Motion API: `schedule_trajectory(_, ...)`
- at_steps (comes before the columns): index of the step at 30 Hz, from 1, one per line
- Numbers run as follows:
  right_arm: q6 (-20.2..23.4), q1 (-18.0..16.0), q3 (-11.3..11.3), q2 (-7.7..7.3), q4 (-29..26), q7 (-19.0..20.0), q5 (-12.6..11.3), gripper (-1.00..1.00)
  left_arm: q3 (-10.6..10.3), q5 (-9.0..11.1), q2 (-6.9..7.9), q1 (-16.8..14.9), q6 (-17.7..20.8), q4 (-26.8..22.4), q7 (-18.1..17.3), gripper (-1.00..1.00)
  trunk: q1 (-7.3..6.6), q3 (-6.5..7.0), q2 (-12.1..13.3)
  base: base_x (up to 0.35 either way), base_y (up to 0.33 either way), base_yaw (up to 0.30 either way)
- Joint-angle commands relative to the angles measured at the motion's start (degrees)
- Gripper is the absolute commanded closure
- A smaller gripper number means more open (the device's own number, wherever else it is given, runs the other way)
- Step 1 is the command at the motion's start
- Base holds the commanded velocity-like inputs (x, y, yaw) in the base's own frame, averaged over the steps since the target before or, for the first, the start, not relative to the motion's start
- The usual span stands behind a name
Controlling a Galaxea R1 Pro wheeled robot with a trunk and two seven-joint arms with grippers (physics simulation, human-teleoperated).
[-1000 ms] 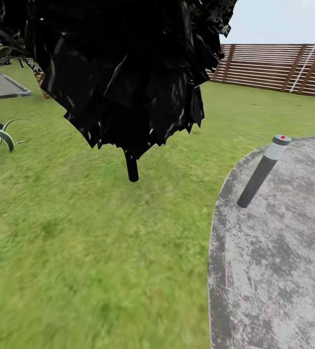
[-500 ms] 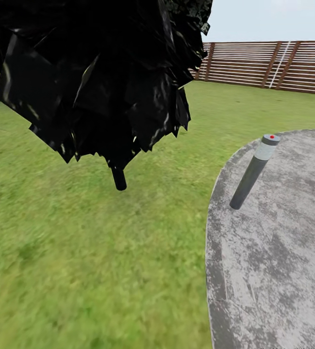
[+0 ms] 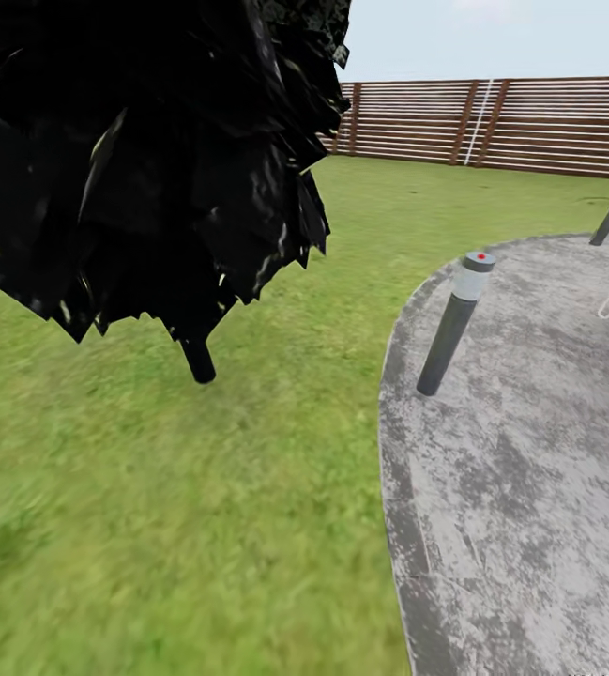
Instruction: Pick up the pesticide atomizer in the garden and spray insectifuge to fully cover both potted plants in the garden.
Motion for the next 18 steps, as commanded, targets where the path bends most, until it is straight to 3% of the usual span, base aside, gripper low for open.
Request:
schedule_trajectory(1,-0.2,0.0,-0.1,0.01,0.0,0.0,0.0,-1.00,-0.1,0.6,0.02,0.0,-0.2,0.0,-0.1,-1.00,0.01,-0.02,0.0,0.230,0.252,-0.292)
schedule_trajectory(10,-0.2,0.0,-0.1,0.01,0.0,0.0,0.0,-1.00,-0.1,0.5,0.04,0.0,-0.2,0.0,0.0,-1.00,0.01,0.03,0.0,0.286,0.190,-0.294)
schedule_trajectory(18,-0.2,0.0,-0.1,0.01,0.0,0.0,0.0,-1.00,-0.2,0.5,0.04,0.0,-0.2,0.0,0.0,-1.00,0.01,0.03,0.0,0.330,0.040,-0.296)
